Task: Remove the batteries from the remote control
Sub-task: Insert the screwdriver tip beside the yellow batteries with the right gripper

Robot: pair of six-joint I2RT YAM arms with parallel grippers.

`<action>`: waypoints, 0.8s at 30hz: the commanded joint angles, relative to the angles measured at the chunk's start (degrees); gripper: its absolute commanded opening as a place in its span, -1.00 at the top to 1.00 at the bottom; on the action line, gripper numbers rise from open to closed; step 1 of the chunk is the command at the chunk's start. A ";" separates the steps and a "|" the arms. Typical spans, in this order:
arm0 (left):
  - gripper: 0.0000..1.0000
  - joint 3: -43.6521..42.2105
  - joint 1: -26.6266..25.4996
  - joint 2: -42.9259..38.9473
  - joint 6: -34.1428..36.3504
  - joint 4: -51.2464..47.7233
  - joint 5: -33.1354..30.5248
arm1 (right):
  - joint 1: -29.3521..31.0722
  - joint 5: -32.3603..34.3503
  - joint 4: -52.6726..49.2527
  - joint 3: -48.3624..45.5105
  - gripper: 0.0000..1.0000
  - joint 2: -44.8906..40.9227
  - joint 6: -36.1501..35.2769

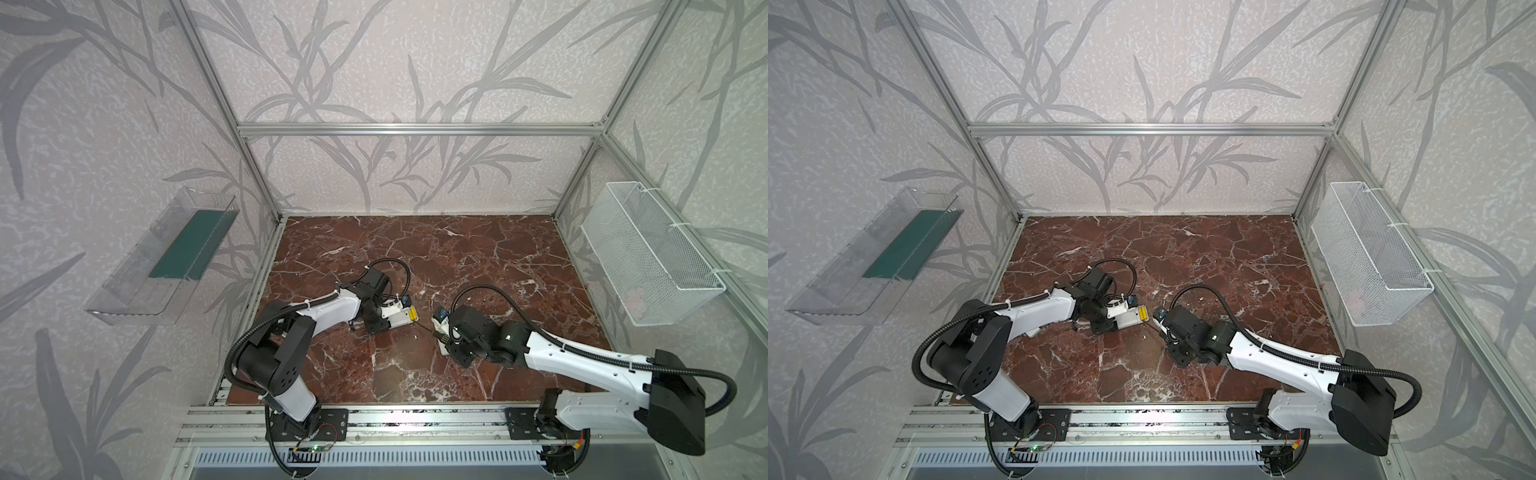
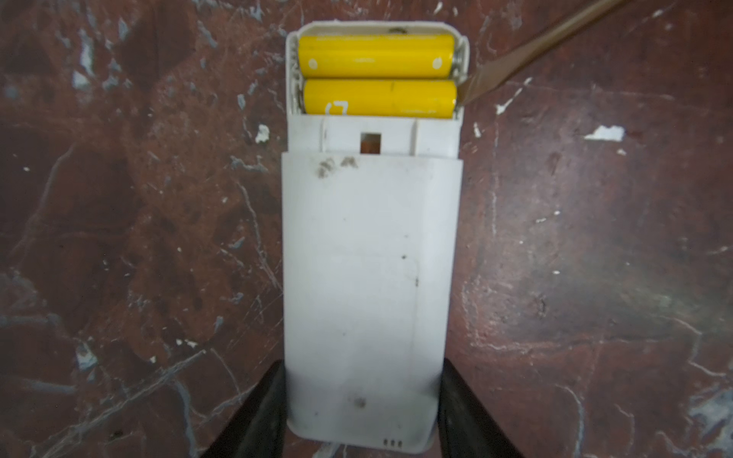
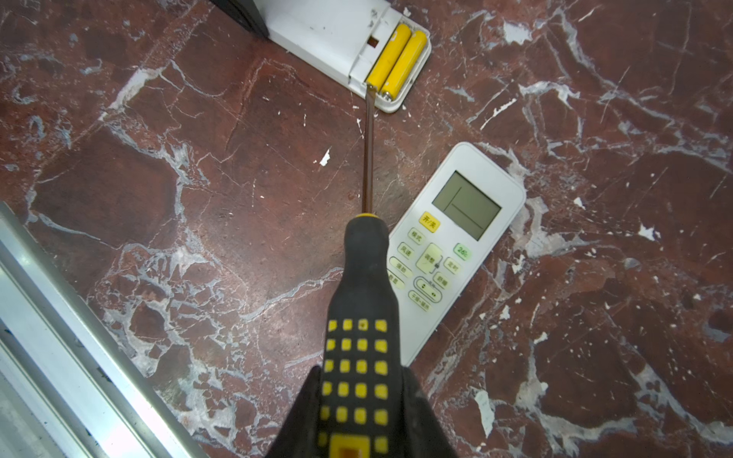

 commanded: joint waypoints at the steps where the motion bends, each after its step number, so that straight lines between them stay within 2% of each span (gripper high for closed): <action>1: -0.07 0.36 0.35 0.55 0.74 -4.00 -0.39 | 0.36 0.18 2.95 -0.78 1.00 0.90 1.08; 7: -0.06 0.37 0.34 0.49 0.83 -4.44 0.16 | 0.43 3.22 4.67 -3.35 1.00 0.16 4.40; 12: -0.05 0.48 0.36 0.46 0.85 -4.91 0.79 | 1.10 5.87 11.56 -8.75 1.00 -1.59 8.19; 17: -0.04 1.02 0.26 0.90 0.65 -6.10 1.69 | 2.17 5.69 19.78 -13.65 1.00 -0.95 10.77; 24: -0.04 1.47 0.26 1.19 0.29 -7.04 2.37 | 5.16 5.98 27.56 -16.24 1.00 1.43 11.33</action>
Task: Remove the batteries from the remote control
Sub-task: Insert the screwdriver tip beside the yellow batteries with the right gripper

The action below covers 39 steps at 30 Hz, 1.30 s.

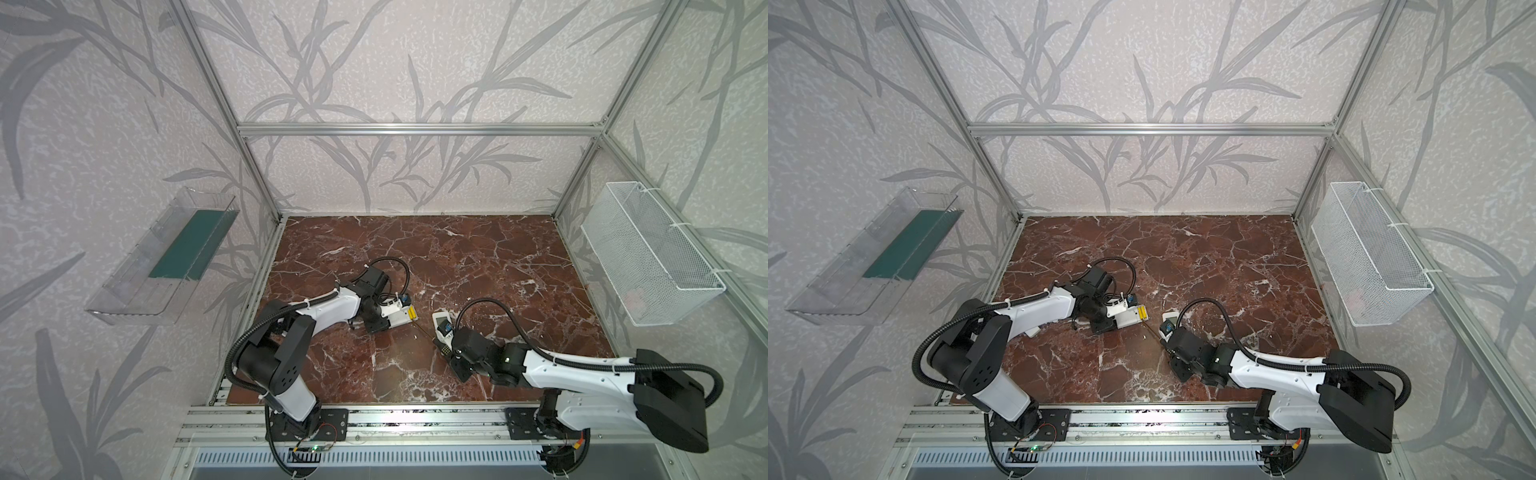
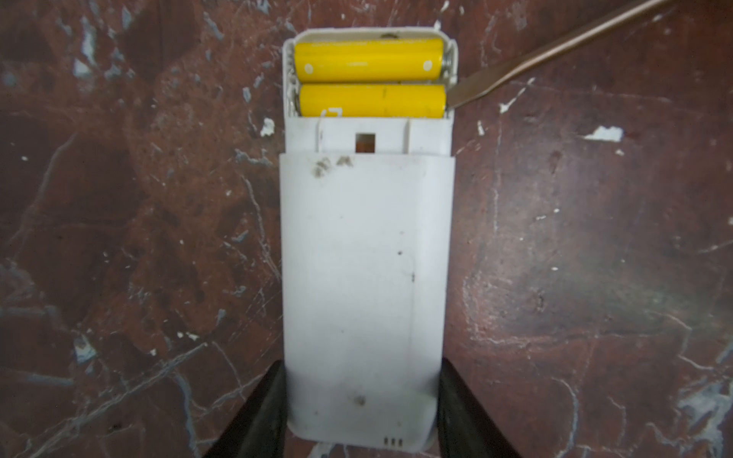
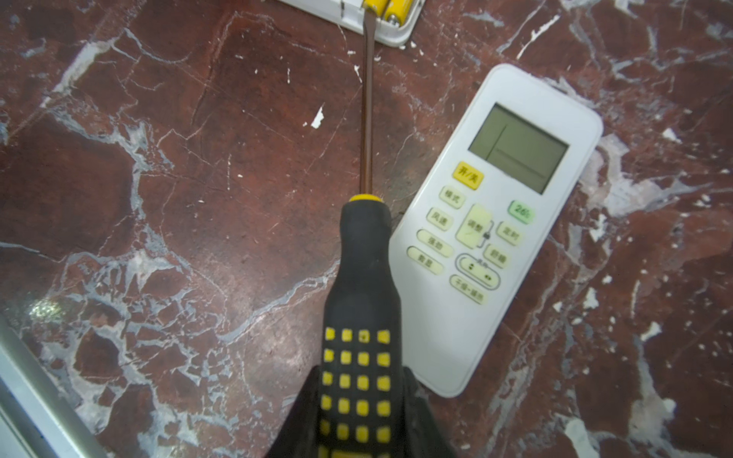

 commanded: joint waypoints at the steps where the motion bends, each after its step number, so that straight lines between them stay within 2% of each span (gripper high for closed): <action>1: -0.04 0.52 0.22 0.97 0.89 -5.46 1.39 | 1.05 2.63 8.57 -1.21 1.00 1.80 1.87; 16: -0.03 0.66 0.23 1.08 0.69 -6.44 2.20 | 2.99 9.37 13.22 -3.78 1.00 2.97 4.50; 25: -0.03 1.12 0.21 1.90 0.92 -7.38 3.20 | 4.94 12.13 21.48 -5.04 1.00 5.89 2.95; 39: -0.03 1.20 0.36 1.61 0.90 -7.53 1.53 | 5.47 16.61 18.76 -4.41 1.00 3.52 2.34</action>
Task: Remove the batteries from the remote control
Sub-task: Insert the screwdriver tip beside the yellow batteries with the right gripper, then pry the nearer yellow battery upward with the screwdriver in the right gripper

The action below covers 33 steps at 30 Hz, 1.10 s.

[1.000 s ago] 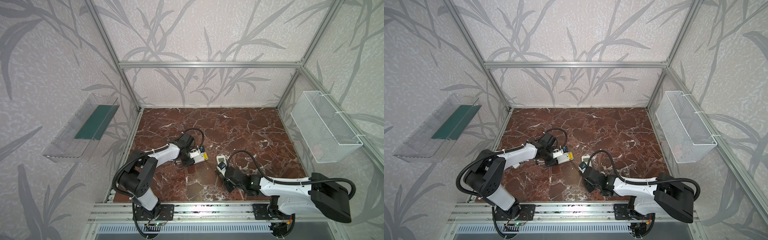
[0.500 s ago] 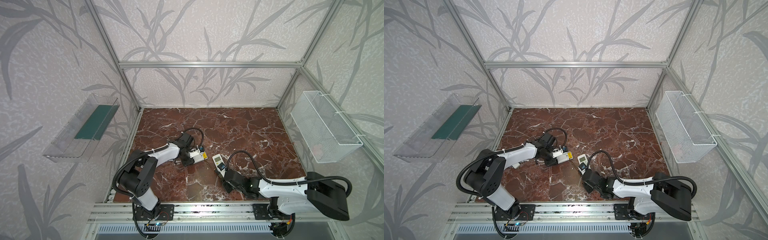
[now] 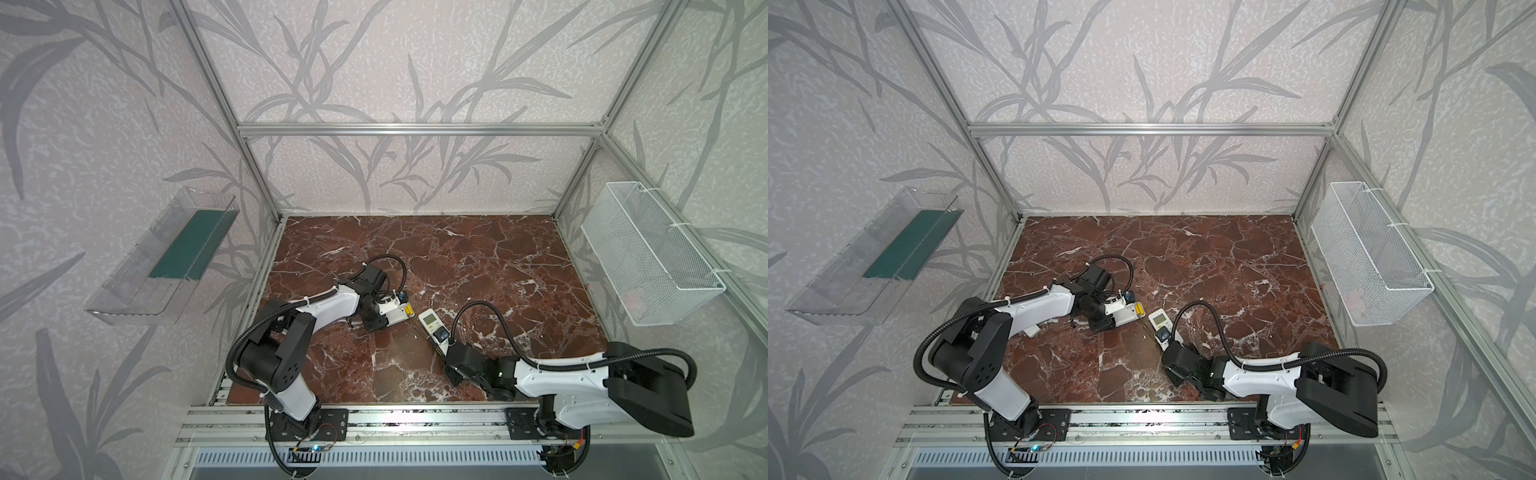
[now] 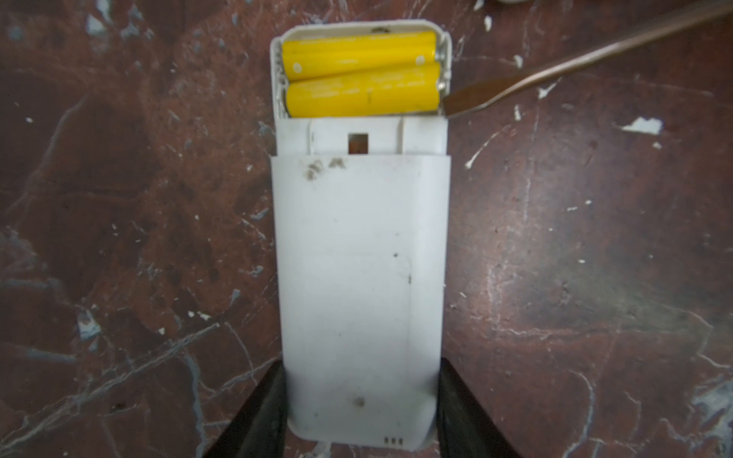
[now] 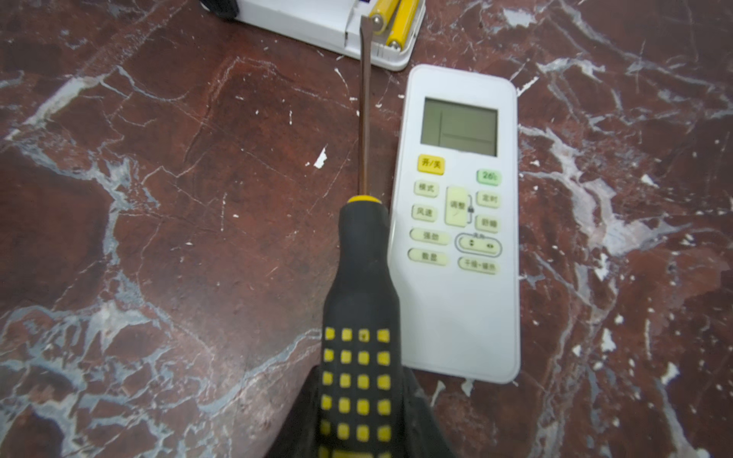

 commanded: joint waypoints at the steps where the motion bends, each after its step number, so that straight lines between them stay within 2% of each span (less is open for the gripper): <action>1: -0.03 0.17 -0.55 0.80 2.31 -5.97 1.71 | -0.36 5.35 1.93 0.83 1.00 -1.81 0.55; 9: -0.03 -0.15 -0.41 0.27 2.31 -5.06 -0.15 | -0.33 4.74 0.18 1.25 1.00 -2.46 -0.52; 19: -0.03 -0.26 -0.16 -0.23 1.87 -2.74 -7.25 | -0.37 4.08 -1.18 1.87 1.00 -1.87 0.05; 26: -0.04 -0.97 -0.13 -2.04 1.87 -0.50 -10.07 | -0.19 -2.64 -0.79 2.68 1.00 -3.21 -2.78; 33: -0.04 -1.67 -0.24 -3.45 1.81 0.82 -10.30 | 0.17 -5.33 0.19 2.29 1.00 -2.36 -0.69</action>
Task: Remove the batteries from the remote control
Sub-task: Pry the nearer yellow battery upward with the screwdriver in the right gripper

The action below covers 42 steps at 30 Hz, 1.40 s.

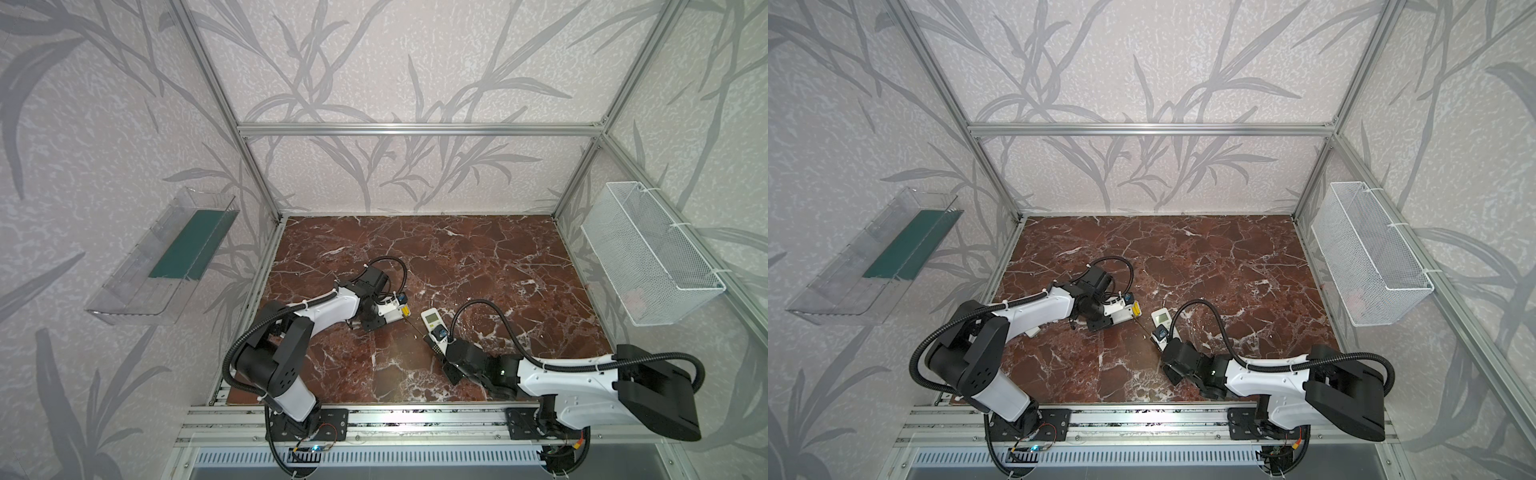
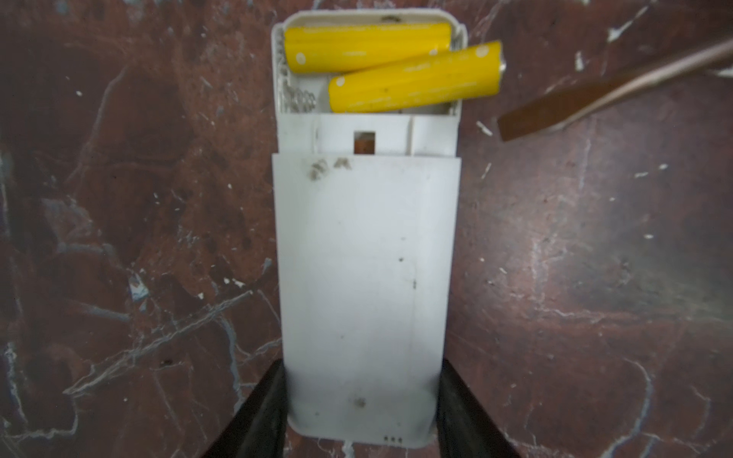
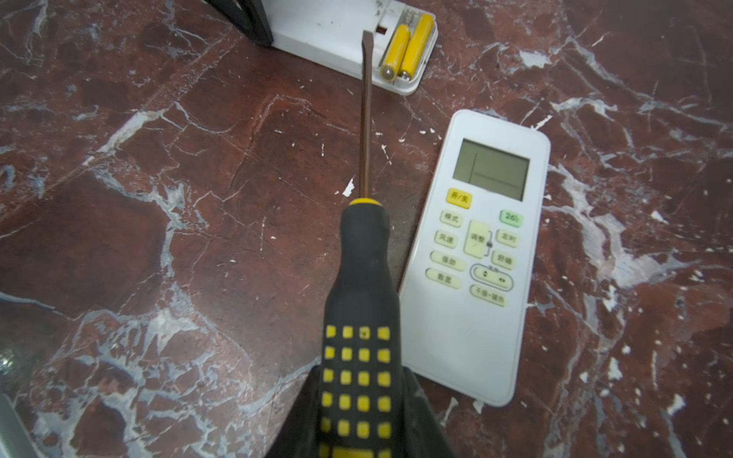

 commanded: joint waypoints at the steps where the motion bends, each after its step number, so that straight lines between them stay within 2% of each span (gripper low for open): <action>1: -0.04 -0.57 0.35 -1.72 1.21 -0.19 -1.97 | 0.35 -0.96 1.36 0.93 1.00 -0.06 1.44; 14: -0.04 -0.40 0.19 -1.60 1.23 -1.27 -0.24 | 0.34 0.88 3.81 2.64 1.00 5.25 4.27; 26: -0.04 -0.17 0.07 -1.63 1.49 -2.19 0.18 | 0.27 4.44 5.66 2.85 1.00 6.17 4.39; 42: -0.04 0.00 -0.16 -1.84 0.80 -2.28 -0.78 | 0.27 -0.17 5.21 4.57 1.00 7.21 4.01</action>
